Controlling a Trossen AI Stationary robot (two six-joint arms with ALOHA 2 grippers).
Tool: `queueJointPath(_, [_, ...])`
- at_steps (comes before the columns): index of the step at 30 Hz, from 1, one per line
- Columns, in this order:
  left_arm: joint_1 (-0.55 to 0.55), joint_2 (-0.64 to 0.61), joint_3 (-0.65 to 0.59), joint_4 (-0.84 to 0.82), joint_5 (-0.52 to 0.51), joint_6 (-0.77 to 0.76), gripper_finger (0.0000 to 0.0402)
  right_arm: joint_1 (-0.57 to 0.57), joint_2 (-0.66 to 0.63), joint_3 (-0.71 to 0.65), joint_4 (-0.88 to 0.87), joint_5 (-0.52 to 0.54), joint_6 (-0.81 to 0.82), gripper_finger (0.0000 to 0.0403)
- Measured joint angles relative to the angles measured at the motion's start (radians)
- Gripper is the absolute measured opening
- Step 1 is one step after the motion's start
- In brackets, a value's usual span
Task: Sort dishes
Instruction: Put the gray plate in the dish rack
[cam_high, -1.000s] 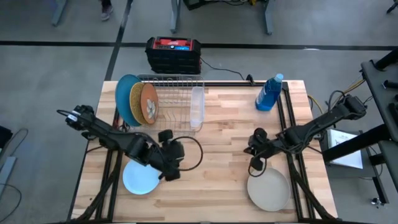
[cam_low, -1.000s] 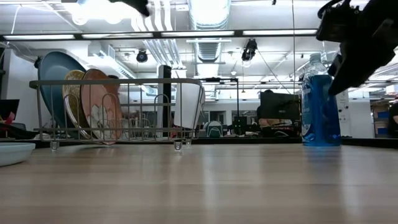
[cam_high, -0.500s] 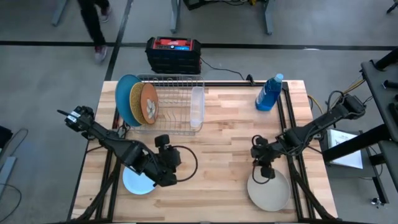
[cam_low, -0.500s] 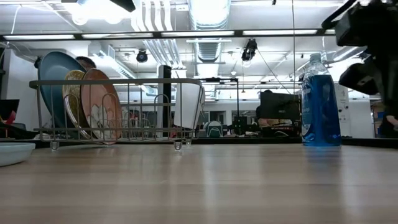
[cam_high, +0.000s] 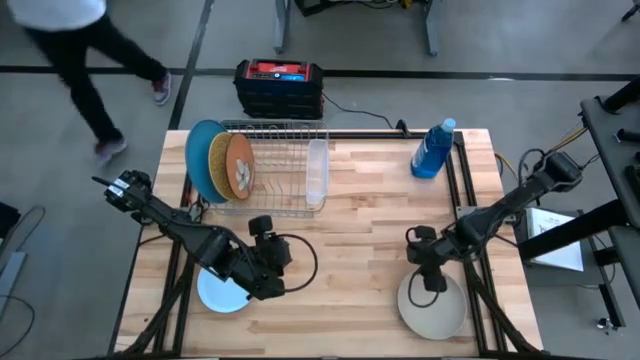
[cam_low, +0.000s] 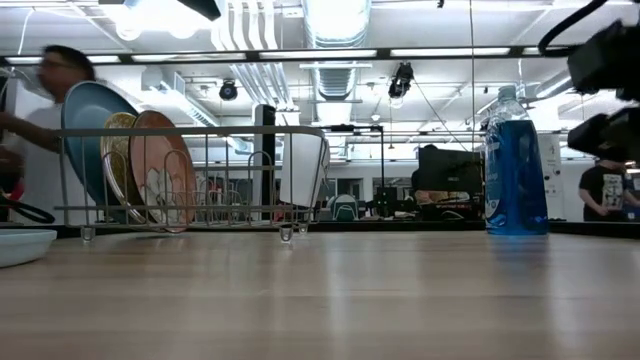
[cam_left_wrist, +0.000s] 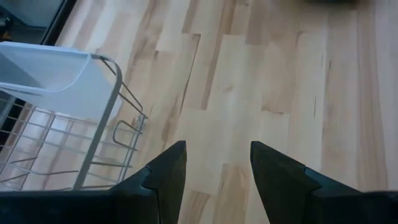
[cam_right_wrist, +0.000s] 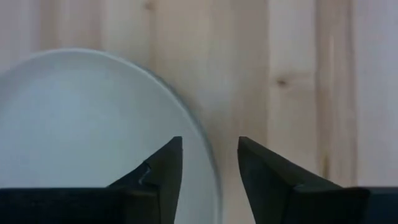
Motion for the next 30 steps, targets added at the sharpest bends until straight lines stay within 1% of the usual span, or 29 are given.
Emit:
queueJointPath(4, [0.000, 0.000, -0.007, 0.000, -0.028, 0.004, 0.0168, 0.000, 0.070, -0.002, 0.001, 0.007, 0.004, 0.0149])
queueJointPath(7, [0.000, 0.000, -0.011, 0.000, -0.042, 0.005, 0.0168, 0.000, 0.127, -0.002, 0.004, 0.001, 0.001, 0.0144])
queueJointPath(11, [0.000, 0.000, -0.018, 0.001, -0.045, 0.004, 0.0168, 0.000, 0.185, -0.002, 0.004, -0.023, -0.004, 0.0129])
queueJointPath(14, [0.000, 0.000, -0.025, 0.002, -0.052, 0.004, 0.0168, 0.000, 0.204, -0.002, 0.004, -0.031, -0.016, 0.0109])
queueJointPath(18, [0.000, 0.000, -0.037, 0.005, -0.053, 0.004, 0.0168, -0.001, 0.204, -0.002, 0.004, -0.028, -0.027, 0.0071])
queueJointPath(23, [0.000, 0.000, -0.046, 0.008, -0.058, 0.000, 0.0168, -0.001, 0.165, -0.002, 0.004, -0.018, -0.029, 0.0015])
queueJointPath(25, [0.000, 0.000, -0.046, 0.008, -0.076, 0.000, 0.0168, 0.000, 0.149, -0.002, 0.005, -0.004, -0.028, 0.0007])
queueJointPath(30, [0.000, 0.000, -0.046, 0.009, -0.105, 0.000, 0.0168, -0.001, 0.105, -0.002, 0.001, 0.058, -0.027, 0.0005])
